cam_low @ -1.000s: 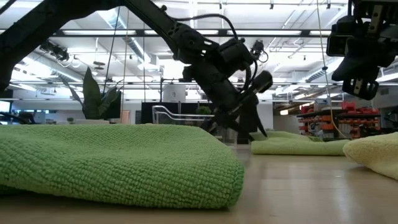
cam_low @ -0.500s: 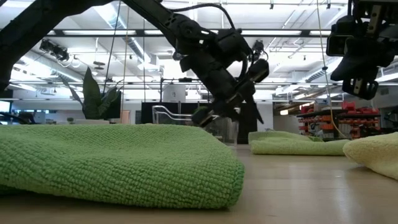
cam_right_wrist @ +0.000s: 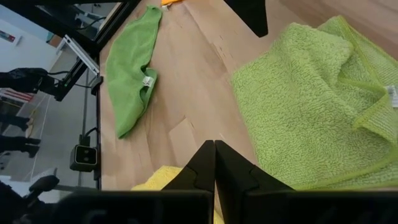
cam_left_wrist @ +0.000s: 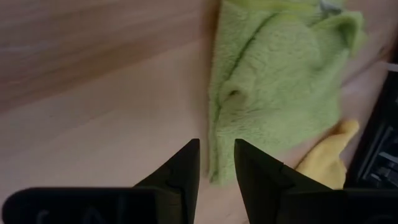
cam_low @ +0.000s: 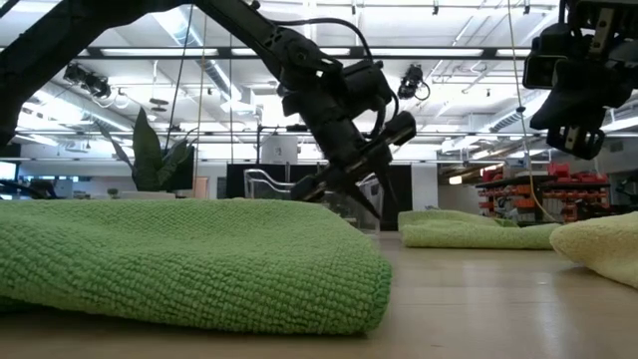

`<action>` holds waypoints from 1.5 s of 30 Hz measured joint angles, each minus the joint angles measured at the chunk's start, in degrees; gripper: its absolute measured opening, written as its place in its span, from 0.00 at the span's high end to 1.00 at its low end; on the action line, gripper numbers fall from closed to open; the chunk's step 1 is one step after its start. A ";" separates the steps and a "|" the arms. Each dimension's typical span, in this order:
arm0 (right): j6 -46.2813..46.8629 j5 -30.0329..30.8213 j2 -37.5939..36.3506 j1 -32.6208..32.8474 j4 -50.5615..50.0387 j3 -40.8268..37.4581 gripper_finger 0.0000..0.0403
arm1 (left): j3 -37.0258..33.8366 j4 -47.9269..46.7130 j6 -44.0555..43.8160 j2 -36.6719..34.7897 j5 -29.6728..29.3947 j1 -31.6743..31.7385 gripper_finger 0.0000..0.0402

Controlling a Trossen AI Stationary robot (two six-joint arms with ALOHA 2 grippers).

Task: Fold microfiber towels
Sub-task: Fold the light green microfiber cloth, then put the light green microfiber cloth into the transparent bin

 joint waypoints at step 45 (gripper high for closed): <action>2.69 0.44 0.04 0.11 0.50 0.00 0.97 | -0.02 34.15 0.87 8.79 6.55 -0.72 0.73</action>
